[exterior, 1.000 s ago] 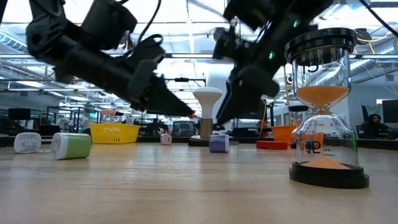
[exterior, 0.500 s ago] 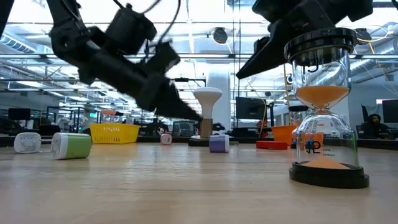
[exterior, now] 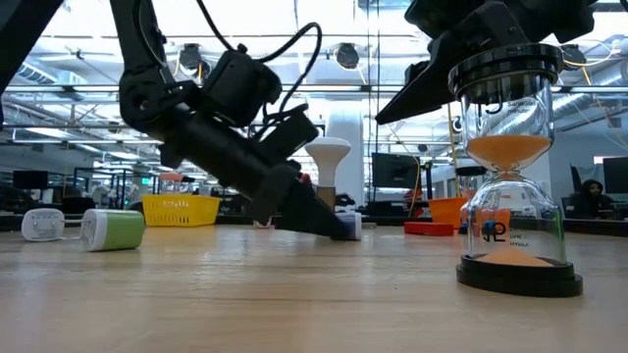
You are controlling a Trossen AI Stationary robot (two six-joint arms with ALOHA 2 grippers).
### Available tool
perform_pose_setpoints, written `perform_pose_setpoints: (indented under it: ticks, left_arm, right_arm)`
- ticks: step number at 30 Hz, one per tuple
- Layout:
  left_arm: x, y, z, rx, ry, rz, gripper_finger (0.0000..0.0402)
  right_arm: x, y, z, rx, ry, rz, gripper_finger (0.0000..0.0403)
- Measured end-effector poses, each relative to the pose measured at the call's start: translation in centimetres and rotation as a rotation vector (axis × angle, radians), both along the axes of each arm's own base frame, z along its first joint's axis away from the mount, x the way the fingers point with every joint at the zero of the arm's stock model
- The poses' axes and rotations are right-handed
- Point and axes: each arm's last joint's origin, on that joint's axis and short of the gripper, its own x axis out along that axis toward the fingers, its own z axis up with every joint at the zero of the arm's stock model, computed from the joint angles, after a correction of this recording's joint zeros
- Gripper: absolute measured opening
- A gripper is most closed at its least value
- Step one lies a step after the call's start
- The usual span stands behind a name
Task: Pick & Place Office items
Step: Put the top violet charger adaptor into the orange bin
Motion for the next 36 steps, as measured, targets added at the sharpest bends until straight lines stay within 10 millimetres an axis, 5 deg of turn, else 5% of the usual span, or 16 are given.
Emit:
perform_pose_setpoints:
  ticks: [5, 16, 20, 29, 36]
  left_arm:
    - [-0.05, 0.07, -0.12, -0.011, 0.02, 0.009, 0.0275]
    - [-0.01, 0.07, -0.03, 0.02, 0.011, 0.002, 0.0145]
    - [-0.01, -0.02, -0.04, 0.021, 0.011, -0.002, 0.0153]
    - [0.05, -0.35, 0.08, 0.013, -0.003, -0.007, 0.025]
    - [0.03, -0.21, 0.04, 0.031, 0.002, -0.014, 0.019]
  right_arm:
    - [0.07, 0.06, 0.14, -0.004, -0.014, 0.006, 0.024]
    - [0.11, 0.07, 0.21, -0.007, -0.021, 0.01, 0.024]
    - [0.11, 0.07, 0.2, -0.009, -0.02, 0.01, 0.024]
    - [0.11, 0.07, 0.2, -0.009, -0.02, 0.011, 0.024]
    - [0.11, 0.07, 0.2, -0.009, -0.02, 0.011, 0.024]
